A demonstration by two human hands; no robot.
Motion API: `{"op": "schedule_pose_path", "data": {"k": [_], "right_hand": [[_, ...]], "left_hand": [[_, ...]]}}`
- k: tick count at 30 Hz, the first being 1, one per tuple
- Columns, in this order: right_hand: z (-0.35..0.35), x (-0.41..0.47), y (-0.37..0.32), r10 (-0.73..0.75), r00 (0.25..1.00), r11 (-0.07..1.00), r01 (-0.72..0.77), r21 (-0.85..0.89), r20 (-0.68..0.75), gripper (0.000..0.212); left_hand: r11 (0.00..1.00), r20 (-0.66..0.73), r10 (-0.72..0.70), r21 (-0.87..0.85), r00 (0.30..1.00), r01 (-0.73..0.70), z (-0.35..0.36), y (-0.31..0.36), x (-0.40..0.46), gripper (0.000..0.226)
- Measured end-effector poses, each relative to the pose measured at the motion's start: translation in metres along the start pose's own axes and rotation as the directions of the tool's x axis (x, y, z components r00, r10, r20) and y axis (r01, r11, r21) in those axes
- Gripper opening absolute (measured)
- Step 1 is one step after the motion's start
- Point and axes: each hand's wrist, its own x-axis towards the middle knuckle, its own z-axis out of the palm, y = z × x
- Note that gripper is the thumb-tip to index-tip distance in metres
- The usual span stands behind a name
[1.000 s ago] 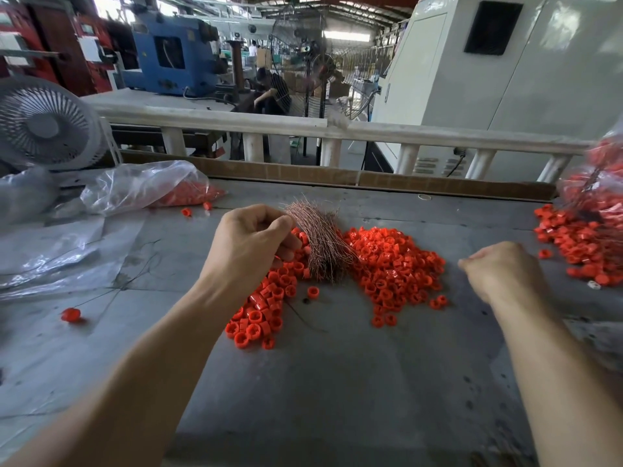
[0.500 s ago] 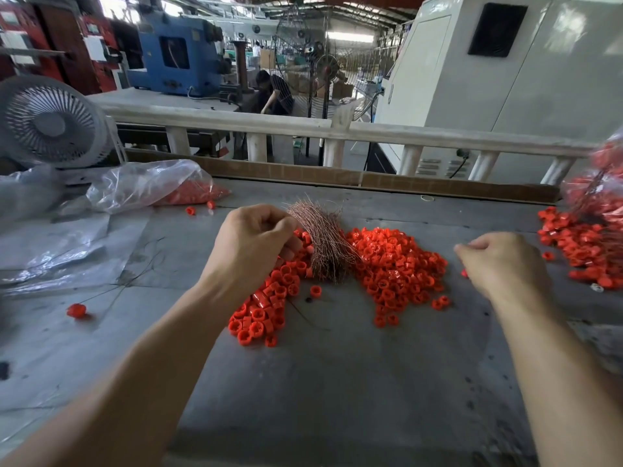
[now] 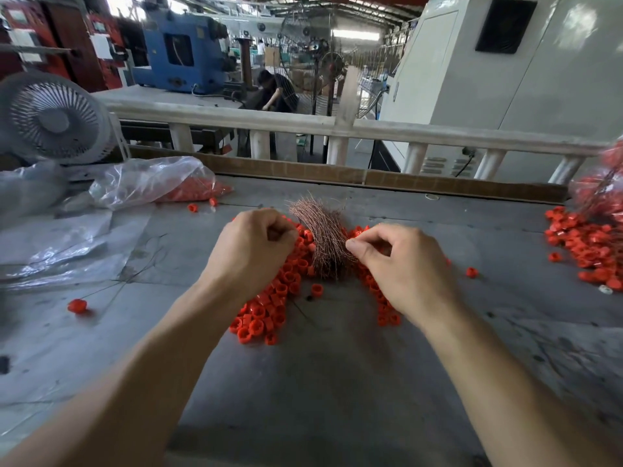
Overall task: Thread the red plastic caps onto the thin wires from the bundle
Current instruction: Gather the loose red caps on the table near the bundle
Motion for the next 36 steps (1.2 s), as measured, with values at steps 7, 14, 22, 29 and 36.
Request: {"op": "schedule_pose_path", "data": {"k": [7,14,22,29,36], "right_hand": [[0.017,0.001,-0.008,0.046,0.997,0.984,-0.057,-0.169,-0.068,0.016],[0.000,-0.006,-0.022,-0.211,0.928,0.964,0.146,-0.221,-0.308,0.014],[-0.009,-0.011,-0.033,-0.457,0.803,0.889,0.422,-0.177,-0.382,0.012],[-0.010,-0.016,-0.041,-0.578,0.757,0.814,0.559,-0.155,-0.306,0.011],[-0.005,-0.017,-0.039,-0.394,0.902,0.810,0.432,0.397,-0.178,0.022]], "left_hand": [[0.998,0.002,0.062,-0.008,0.998,-0.062,0.006,0.009,-0.006,0.009],[0.979,-0.005,0.165,-0.118,0.986,-0.165,0.007,0.012,-0.008,0.012],[0.921,0.046,0.353,-0.190,0.934,-0.339,0.014,0.022,-0.017,0.020],[0.917,-0.135,0.311,-0.218,0.941,-0.334,0.008,0.025,-0.021,0.012],[0.861,-0.099,0.274,-0.418,0.956,-0.290,0.012,0.033,-0.025,0.014]]}}
